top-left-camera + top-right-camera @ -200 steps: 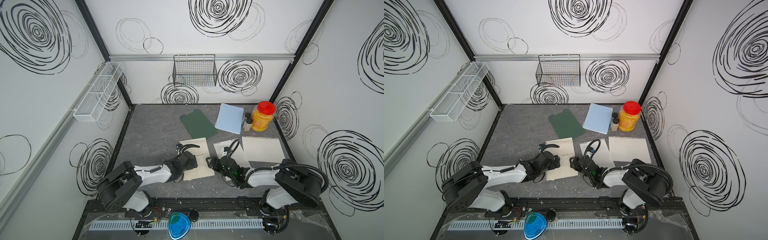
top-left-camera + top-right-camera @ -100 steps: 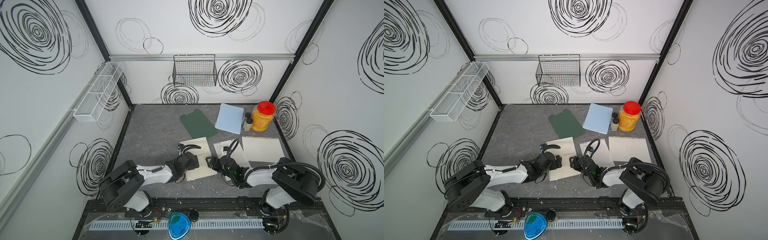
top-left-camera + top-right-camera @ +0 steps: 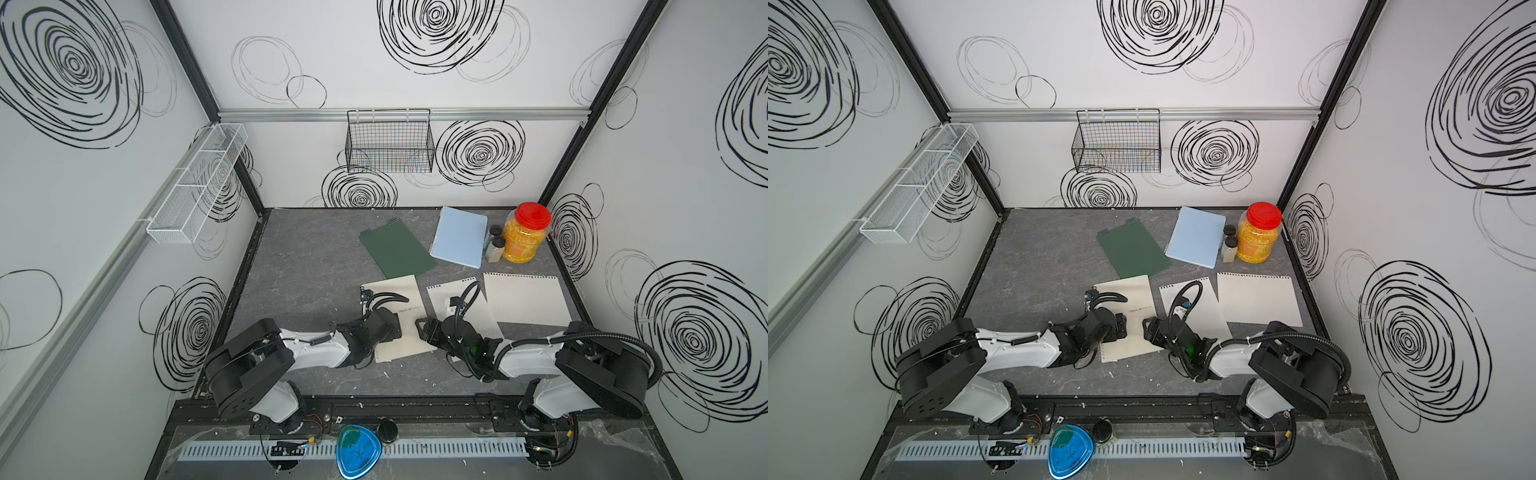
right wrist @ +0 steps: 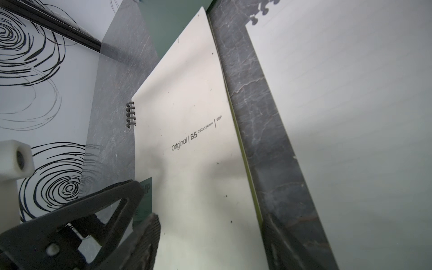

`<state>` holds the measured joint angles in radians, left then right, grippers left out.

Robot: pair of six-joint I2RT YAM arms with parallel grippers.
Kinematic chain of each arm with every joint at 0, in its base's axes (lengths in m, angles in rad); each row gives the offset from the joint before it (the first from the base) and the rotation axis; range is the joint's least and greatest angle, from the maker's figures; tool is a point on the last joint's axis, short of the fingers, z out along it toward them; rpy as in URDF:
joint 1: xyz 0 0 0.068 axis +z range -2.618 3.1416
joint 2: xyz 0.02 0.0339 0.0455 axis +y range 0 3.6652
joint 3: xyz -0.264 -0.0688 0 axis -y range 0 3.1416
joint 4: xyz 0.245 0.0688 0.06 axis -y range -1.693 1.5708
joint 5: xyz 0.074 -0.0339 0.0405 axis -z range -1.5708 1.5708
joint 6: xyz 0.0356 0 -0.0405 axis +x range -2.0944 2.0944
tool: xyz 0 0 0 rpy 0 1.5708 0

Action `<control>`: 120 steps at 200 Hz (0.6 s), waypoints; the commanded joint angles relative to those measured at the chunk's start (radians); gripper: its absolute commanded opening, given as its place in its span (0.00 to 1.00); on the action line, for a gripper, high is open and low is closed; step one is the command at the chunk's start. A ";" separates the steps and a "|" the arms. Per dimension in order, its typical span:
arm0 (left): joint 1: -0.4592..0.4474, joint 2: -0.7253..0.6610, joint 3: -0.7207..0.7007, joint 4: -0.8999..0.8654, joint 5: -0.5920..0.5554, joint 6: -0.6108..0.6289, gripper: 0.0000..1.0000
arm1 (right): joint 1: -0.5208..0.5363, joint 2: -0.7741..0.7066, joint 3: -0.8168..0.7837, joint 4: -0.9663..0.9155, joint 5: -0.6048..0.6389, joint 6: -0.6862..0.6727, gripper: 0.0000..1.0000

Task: Tear off pages from different notebooks
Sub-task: Move the notebook to the center of the board.

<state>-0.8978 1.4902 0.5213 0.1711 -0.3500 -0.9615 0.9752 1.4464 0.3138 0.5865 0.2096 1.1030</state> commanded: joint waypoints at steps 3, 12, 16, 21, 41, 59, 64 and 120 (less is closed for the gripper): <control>-0.015 0.001 -0.031 -0.120 0.094 -0.056 0.99 | 0.006 0.010 -0.034 -0.131 0.007 0.015 0.72; -0.015 0.002 -0.032 -0.119 0.092 -0.055 0.99 | 0.007 0.017 -0.033 -0.122 -0.001 0.013 0.72; -0.015 0.002 -0.031 -0.118 0.092 -0.054 0.99 | 0.007 0.020 -0.032 -0.117 -0.005 0.012 0.72; -0.014 0.006 -0.030 -0.119 0.093 -0.054 0.99 | 0.007 0.025 -0.032 -0.114 -0.009 0.012 0.71; -0.013 0.020 -0.026 -0.111 0.100 -0.055 0.99 | 0.010 0.027 -0.029 -0.109 -0.012 0.011 0.70; -0.010 0.027 -0.025 -0.109 0.102 -0.054 0.99 | 0.014 0.015 -0.025 -0.123 0.001 0.007 0.70; -0.008 0.027 -0.026 -0.109 0.103 -0.055 0.99 | 0.014 0.012 -0.024 -0.128 0.007 0.006 0.70; -0.004 0.012 -0.042 -0.102 0.105 -0.052 0.99 | 0.000 0.010 -0.030 -0.124 0.005 0.001 0.70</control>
<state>-0.9016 1.4803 0.5205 0.1566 -0.3378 -0.9699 0.9794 1.4406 0.3119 0.5728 0.2211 1.1023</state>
